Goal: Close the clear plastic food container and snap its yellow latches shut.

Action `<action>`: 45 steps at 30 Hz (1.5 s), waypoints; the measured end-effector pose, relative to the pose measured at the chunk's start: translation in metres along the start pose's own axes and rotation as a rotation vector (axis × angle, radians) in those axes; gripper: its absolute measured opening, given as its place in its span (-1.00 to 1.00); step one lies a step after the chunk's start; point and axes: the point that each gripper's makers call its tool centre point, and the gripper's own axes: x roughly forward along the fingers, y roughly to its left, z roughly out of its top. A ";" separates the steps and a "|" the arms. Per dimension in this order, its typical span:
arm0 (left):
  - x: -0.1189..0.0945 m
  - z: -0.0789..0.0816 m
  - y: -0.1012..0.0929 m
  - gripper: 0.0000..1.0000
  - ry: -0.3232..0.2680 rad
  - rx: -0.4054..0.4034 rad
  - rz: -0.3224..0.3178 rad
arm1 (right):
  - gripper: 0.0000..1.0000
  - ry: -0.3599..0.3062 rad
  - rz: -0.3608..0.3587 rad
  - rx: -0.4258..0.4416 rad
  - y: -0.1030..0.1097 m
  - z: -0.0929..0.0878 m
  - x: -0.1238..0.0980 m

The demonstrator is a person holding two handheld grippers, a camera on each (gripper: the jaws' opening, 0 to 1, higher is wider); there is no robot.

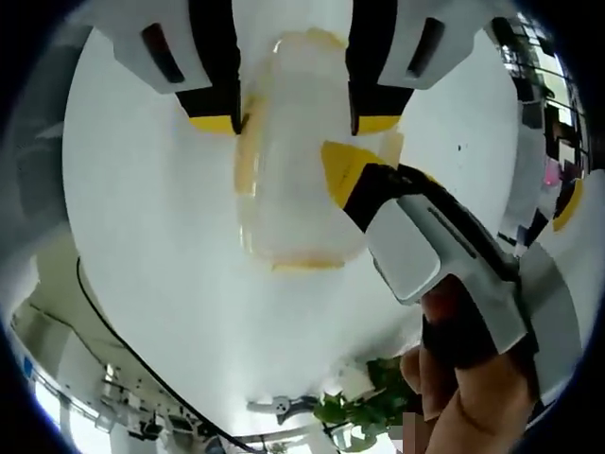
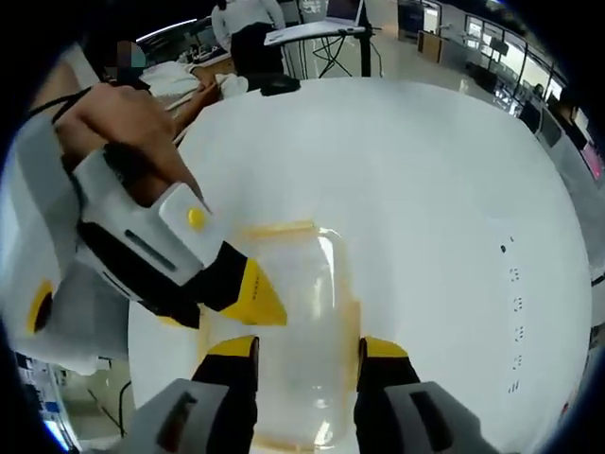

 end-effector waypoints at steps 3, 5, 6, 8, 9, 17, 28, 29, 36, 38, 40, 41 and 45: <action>-0.001 0.001 0.002 -0.24 0.002 -0.009 0.016 | -0.26 0.024 0.008 -0.002 0.001 -0.001 0.001; 0.001 0.000 0.001 -0.25 0.007 -0.011 0.009 | -0.29 0.032 0.011 0.004 0.000 -0.003 0.002; 0.001 -0.001 0.001 -0.25 0.001 -0.016 0.006 | -0.31 0.023 0.014 0.017 -0.001 -0.003 0.001; 0.003 0.000 0.001 -0.25 -0.001 -0.014 0.009 | -0.35 0.000 0.016 0.030 -0.003 -0.003 0.000; 0.003 0.000 0.001 -0.25 0.003 -0.022 0.008 | -0.36 0.000 0.017 0.029 -0.003 -0.003 0.001; 0.001 0.001 0.002 -0.25 0.003 -0.002 0.026 | -0.32 0.007 -0.012 0.003 -0.001 -0.001 -0.001; 0.002 -0.001 0.004 -0.28 0.026 -0.008 0.026 | -0.35 0.051 0.046 0.036 -0.003 -0.005 0.005; 0.002 -0.001 0.004 -0.28 0.020 -0.003 0.025 | -0.35 0.047 0.044 0.037 -0.003 -0.006 0.005; 0.002 0.000 0.003 -0.26 0.013 0.009 0.024 | -0.33 0.045 0.042 0.031 -0.002 -0.001 0.004; 0.002 0.000 0.003 -0.24 0.013 0.012 0.025 | -0.32 0.039 0.039 0.029 -0.002 -0.001 0.003; 0.001 0.000 0.002 -0.23 0.013 0.019 0.028 | -0.31 0.029 0.032 0.028 -0.003 0.001 0.002; 0.001 0.000 0.002 -0.23 0.013 0.022 0.029 | -0.30 0.021 0.029 0.032 -0.003 0.001 0.002; 0.000 0.001 0.002 -0.20 0.011 0.034 0.029 | -0.27 -0.017 0.009 0.046 -0.001 0.003 0.000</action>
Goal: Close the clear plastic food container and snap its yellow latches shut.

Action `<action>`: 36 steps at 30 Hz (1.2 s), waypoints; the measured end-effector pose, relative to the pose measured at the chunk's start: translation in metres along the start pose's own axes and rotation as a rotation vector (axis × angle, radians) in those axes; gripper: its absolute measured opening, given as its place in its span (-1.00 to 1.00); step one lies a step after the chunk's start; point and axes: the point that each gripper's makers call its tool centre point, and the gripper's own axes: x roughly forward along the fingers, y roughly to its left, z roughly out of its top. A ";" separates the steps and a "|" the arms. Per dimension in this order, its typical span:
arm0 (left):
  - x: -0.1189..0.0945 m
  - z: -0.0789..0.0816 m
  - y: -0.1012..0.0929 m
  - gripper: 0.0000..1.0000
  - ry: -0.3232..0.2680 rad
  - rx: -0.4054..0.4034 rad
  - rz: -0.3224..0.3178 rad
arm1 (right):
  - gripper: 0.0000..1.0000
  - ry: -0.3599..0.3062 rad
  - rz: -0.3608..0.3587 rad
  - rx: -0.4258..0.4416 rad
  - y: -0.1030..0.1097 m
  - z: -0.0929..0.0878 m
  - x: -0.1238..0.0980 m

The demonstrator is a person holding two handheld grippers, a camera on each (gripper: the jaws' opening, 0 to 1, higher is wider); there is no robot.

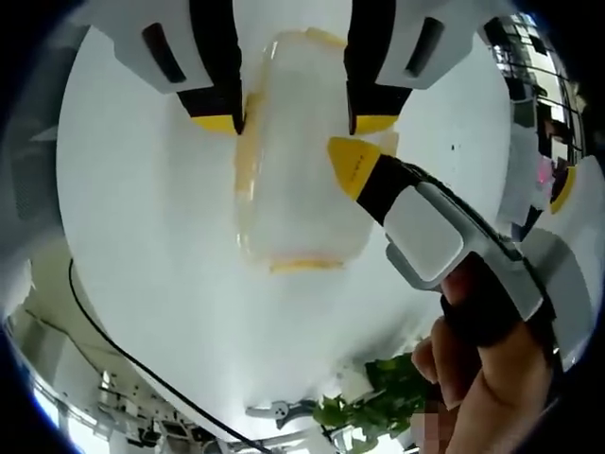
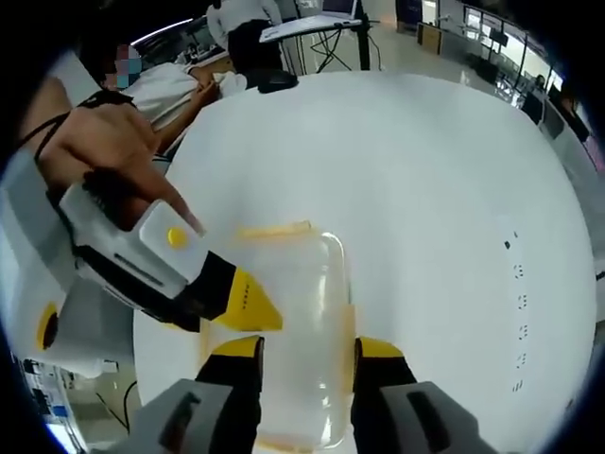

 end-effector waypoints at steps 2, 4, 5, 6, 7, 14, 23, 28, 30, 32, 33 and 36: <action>-0.001 0.001 0.000 -0.19 -0.001 0.009 -0.004 | -0.26 -0.018 -0.012 0.008 0.000 0.001 -0.001; -0.002 0.002 0.000 -0.18 -0.008 0.002 -0.011 | -0.24 -0.033 -0.025 0.015 0.001 0.001 -0.002; -0.003 0.002 0.000 -0.18 -0.011 0.000 -0.014 | -0.19 -0.031 -0.020 0.015 0.002 -0.002 -0.003; -0.004 0.002 0.000 -0.19 -0.016 -0.010 -0.026 | -0.16 -0.026 -0.021 0.009 0.006 -0.005 -0.001; -0.005 0.004 -0.002 -0.18 -0.027 -0.020 -0.047 | -0.16 -0.030 -0.020 0.010 0.006 -0.005 -0.003; -0.011 -0.003 -0.006 -0.14 -0.011 -0.014 -0.076 | -0.15 -0.017 -0.056 0.008 0.010 -0.016 -0.009; -0.013 -0.021 0.001 0.02 0.036 -0.006 -0.098 | -0.04 -0.019 -0.095 -0.006 0.018 -0.026 -0.016; -0.016 -0.025 0.009 0.10 0.037 0.014 -0.095 | 0.09 -0.047 -0.126 -0.002 0.020 -0.026 -0.021; -0.017 -0.026 0.012 0.16 0.035 0.024 -0.095 | 0.11 -0.039 -0.139 -0.015 0.022 -0.031 -0.022; -0.017 -0.026 0.015 0.18 0.037 0.030 -0.098 | 0.11 -0.036 -0.143 -0.015 0.024 -0.035 -0.024; -0.017 -0.027 0.017 0.20 0.037 0.025 -0.102 | 0.11 -0.040 -0.145 -0.012 0.025 -0.038 -0.025; -0.016 -0.027 0.019 0.26 0.032 0.021 -0.107 | 0.18 -0.044 -0.155 -0.017 0.028 -0.043 -0.027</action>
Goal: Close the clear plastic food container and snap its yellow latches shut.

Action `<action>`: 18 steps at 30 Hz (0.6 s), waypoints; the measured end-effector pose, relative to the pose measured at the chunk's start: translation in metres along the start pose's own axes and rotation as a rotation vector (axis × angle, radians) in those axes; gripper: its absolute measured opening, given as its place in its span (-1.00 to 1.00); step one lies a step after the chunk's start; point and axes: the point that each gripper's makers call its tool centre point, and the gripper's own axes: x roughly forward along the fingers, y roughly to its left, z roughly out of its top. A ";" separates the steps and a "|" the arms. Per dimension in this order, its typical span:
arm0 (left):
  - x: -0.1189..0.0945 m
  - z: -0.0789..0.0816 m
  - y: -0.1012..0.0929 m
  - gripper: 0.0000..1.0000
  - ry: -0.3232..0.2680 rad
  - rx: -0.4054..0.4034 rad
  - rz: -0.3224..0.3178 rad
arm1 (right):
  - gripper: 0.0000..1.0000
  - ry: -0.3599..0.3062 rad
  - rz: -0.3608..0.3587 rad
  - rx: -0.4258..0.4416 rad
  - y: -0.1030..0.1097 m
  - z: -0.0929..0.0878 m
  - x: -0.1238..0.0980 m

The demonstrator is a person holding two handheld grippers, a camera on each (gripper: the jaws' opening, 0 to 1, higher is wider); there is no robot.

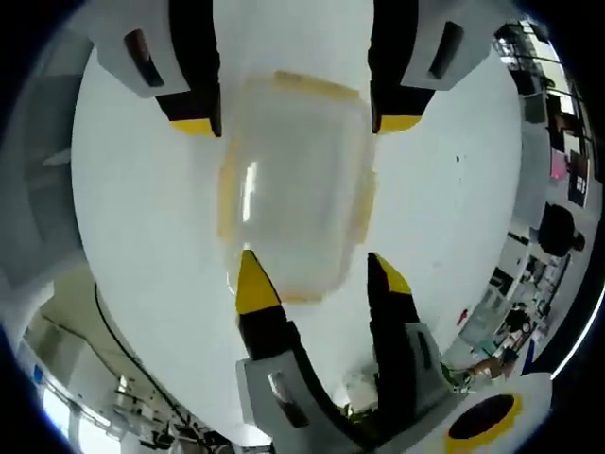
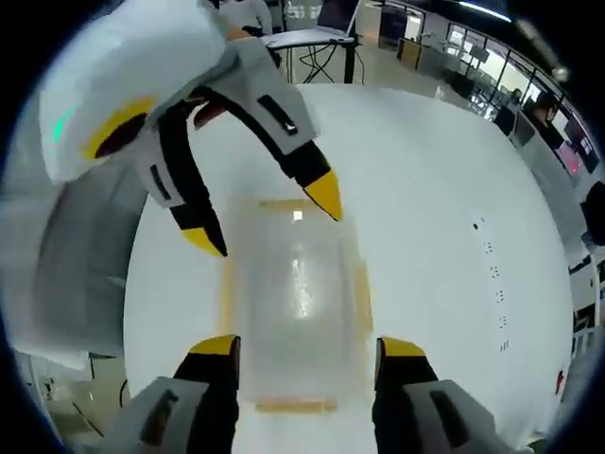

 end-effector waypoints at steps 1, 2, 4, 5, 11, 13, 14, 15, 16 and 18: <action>0.001 0.000 0.000 0.26 0.002 0.010 -0.002 | 0.19 0.004 -0.002 -0.005 0.001 -0.002 0.000; 0.002 -0.002 0.002 0.26 0.011 0.016 -0.001 | 0.20 0.009 -0.008 -0.013 0.002 -0.005 -0.001; 0.003 -0.003 0.003 0.32 0.010 0.021 -0.004 | 0.22 0.010 -0.017 -0.016 0.003 -0.007 -0.001; 0.004 -0.003 0.005 0.34 0.011 0.025 -0.004 | 0.24 0.001 -0.015 -0.007 0.005 -0.008 -0.001; 0.010 -0.004 0.008 0.41 0.015 0.032 -0.020 | 0.38 -0.007 -0.052 -0.031 0.008 -0.012 -0.001; 0.012 -0.006 0.008 0.46 0.023 0.037 -0.027 | 0.42 -0.002 -0.062 -0.038 0.007 -0.015 0.001; 0.014 -0.007 0.008 0.47 0.026 0.041 -0.029 | 0.44 0.001 -0.067 -0.042 0.006 -0.017 0.003; 0.016 -0.008 0.007 0.47 0.032 0.043 -0.033 | 0.45 0.002 -0.070 -0.044 0.006 -0.019 0.004; 0.016 -0.009 0.007 0.47 0.035 0.042 -0.035 | 0.45 0.001 -0.069 -0.043 0.006 -0.019 0.005; 0.019 -0.011 0.008 0.47 0.043 0.038 -0.039 | 0.45 -0.001 -0.077 -0.044 0.006 -0.020 0.007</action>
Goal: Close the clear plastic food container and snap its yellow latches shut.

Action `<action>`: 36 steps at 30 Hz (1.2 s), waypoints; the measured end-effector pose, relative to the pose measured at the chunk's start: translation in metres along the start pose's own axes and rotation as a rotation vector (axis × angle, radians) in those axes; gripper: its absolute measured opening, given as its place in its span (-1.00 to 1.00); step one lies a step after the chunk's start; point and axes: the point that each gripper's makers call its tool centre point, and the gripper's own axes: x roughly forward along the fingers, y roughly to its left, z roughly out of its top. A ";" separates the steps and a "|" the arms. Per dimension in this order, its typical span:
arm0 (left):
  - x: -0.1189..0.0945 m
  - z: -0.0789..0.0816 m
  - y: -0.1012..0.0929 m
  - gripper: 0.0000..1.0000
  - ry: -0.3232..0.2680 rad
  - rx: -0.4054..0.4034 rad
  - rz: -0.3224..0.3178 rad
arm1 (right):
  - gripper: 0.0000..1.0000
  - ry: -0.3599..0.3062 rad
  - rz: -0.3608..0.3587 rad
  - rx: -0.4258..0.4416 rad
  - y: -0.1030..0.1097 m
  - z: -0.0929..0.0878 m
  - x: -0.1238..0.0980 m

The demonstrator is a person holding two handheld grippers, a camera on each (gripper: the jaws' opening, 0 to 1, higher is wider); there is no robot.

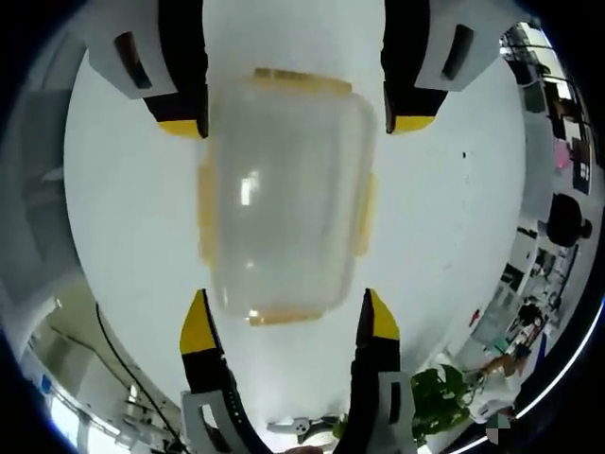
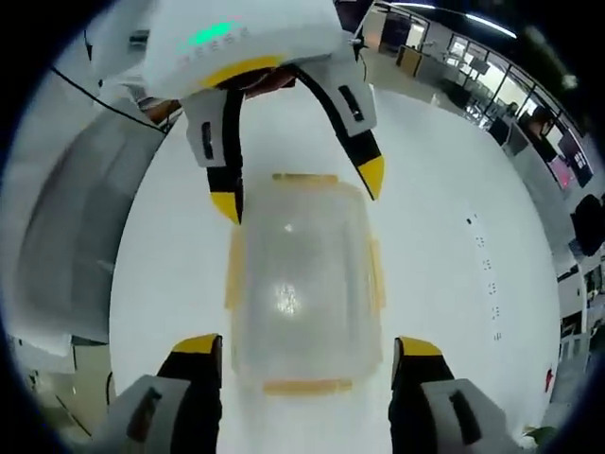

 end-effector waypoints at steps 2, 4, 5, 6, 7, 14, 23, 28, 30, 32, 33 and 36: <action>0.001 -0.001 -0.001 0.46 0.004 -0.005 -0.005 | 0.46 0.005 -0.008 -0.013 0.000 -0.001 0.003; 0.003 -0.002 -0.003 0.45 0.011 0.000 -0.015 | 0.46 0.009 -0.011 -0.023 0.000 -0.001 0.004; 0.004 -0.002 -0.003 0.46 0.009 0.004 -0.016 | 0.44 0.008 -0.009 -0.023 0.000 -0.001 0.005; 0.004 -0.003 -0.003 0.46 0.015 0.010 -0.018 | 0.45 0.006 -0.016 -0.026 -0.001 -0.001 0.006; 0.005 -0.003 -0.003 0.47 0.016 0.013 -0.018 | 0.45 0.007 -0.019 -0.027 -0.001 -0.001 0.006; 0.008 -0.003 -0.003 0.49 0.021 0.013 -0.019 | 0.38 0.017 -0.016 -0.034 0.000 -0.003 0.011; 0.008 -0.003 -0.003 0.48 0.018 0.008 -0.017 | 0.36 0.017 -0.015 -0.052 0.001 -0.002 0.011; 0.007 -0.004 -0.004 0.47 0.017 0.005 -0.016 | 0.36 0.020 -0.013 -0.055 0.003 -0.001 0.011; 0.006 -0.005 -0.006 0.47 0.016 0.003 -0.016 | 0.36 0.019 -0.012 -0.056 0.004 -0.001 0.011; 0.005 -0.006 -0.008 0.47 0.014 0.002 -0.016 | 0.36 0.020 -0.011 -0.056 0.006 0.001 0.012; 0.005 -0.007 -0.009 0.47 0.014 0.001 -0.016 | 0.36 0.020 -0.011 -0.057 0.007 0.002 0.012; 0.003 -0.011 -0.011 0.47 0.014 -0.002 -0.015 | 0.36 0.019 -0.010 -0.057 0.010 0.005 0.013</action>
